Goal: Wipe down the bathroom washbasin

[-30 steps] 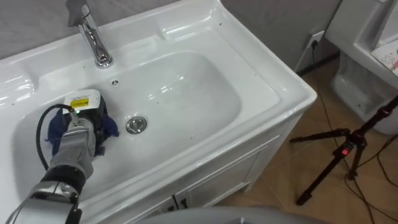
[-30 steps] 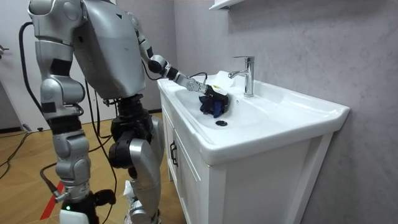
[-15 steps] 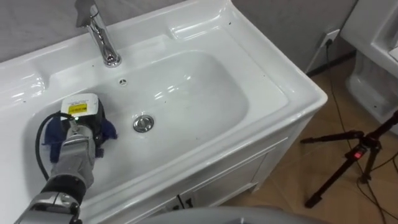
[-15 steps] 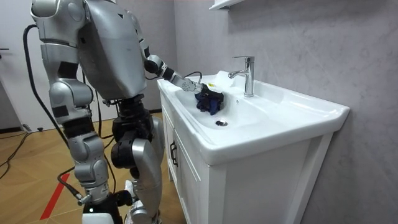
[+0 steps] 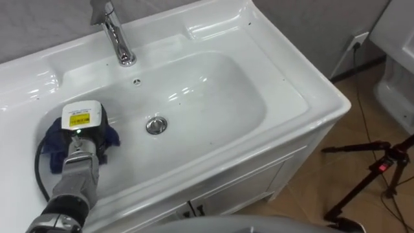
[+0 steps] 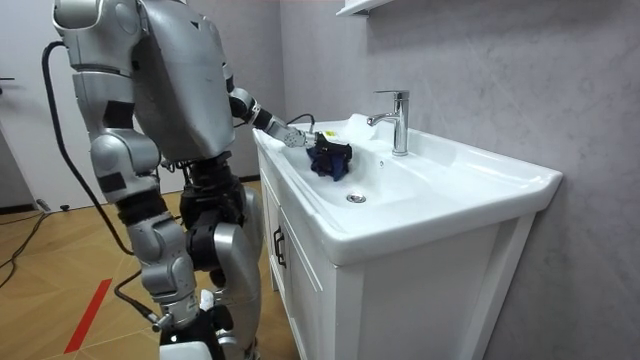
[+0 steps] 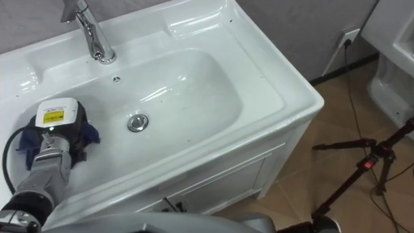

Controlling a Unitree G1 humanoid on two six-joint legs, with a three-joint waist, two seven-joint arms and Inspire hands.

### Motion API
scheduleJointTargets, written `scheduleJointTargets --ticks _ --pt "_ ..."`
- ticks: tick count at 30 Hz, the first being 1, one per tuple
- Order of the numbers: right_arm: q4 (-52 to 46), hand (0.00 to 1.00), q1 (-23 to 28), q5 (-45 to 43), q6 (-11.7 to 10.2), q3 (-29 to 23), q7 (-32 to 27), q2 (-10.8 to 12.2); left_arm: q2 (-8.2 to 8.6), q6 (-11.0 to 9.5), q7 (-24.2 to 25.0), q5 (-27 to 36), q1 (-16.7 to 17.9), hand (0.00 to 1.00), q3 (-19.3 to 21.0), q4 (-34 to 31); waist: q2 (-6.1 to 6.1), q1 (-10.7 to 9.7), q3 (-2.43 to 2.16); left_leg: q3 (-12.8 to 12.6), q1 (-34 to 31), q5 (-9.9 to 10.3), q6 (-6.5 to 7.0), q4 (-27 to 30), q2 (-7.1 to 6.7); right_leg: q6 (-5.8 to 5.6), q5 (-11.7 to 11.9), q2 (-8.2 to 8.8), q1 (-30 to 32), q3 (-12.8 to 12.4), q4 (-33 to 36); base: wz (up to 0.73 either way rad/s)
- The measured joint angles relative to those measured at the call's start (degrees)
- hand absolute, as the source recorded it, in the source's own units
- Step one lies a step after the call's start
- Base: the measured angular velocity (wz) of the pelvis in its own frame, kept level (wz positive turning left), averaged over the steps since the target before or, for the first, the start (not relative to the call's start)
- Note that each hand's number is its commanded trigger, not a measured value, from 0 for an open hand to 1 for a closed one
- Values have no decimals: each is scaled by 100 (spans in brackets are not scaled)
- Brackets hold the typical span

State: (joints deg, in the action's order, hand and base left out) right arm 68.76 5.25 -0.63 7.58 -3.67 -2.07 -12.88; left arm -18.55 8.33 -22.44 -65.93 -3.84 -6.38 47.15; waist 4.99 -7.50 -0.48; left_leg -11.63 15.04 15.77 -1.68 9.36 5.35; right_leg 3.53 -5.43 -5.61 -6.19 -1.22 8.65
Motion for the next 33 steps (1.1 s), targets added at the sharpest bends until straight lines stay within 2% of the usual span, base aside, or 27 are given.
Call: scheduleJointTargets --ticks 5,12,17,24,27,29,33 --pt "5 0 -27 9 -2 0 -35 -30 0 -1 -113 3 0 100 15 2 89 3 -6 78 -124 -27 -2 1 -10 2 0 17 101 30 3 6" --pt "7 0 -175 3 -13 -11 -5 -68 -3 -47 -194 81 -13 100 198 -54 113 1 -7 174 -221 -72 -13 4 -15 26 -13 44 159 148 3 7" --pt "-6 0 -253 266 -67 -145 20 -57 -11 -118 -219 484 -25 100 553 -495 108 82 -3 306 -322 -92 -23 5 -16 36 -8 68 219 305 4 11" --pt "12 0 -262 308 -326 -89 20 -47 -21 -255 -220 1099 -133 100 635 -771 44 174 49 451 -381 -103 -36 1 -20 54 -27 85 212 431 -13 11" --pt "58 0 -214 308 -427 -85 13 -47 -30 -334 -220 1348 -133 100 684 -982 42 209 49 528 -435 -108 -34 7 -26 55 -27 94 216 457 -60 13" --pt "62 0 -127 315 -449 -82 -65 -47 -82 -366 -237 1481 -132 100 695 -1391 44 300 51 555 -466 -108 -35 10 -27 55 -27 95 231 471 -78 7" --pt "67 0 -117 293 -456 -4 -120 -42 -206 -378 -417 1673 -132 100 830 -1759 64 308 60 577 -489 -108 -35 6 -26 54 -28 96 231 491 -97 3"
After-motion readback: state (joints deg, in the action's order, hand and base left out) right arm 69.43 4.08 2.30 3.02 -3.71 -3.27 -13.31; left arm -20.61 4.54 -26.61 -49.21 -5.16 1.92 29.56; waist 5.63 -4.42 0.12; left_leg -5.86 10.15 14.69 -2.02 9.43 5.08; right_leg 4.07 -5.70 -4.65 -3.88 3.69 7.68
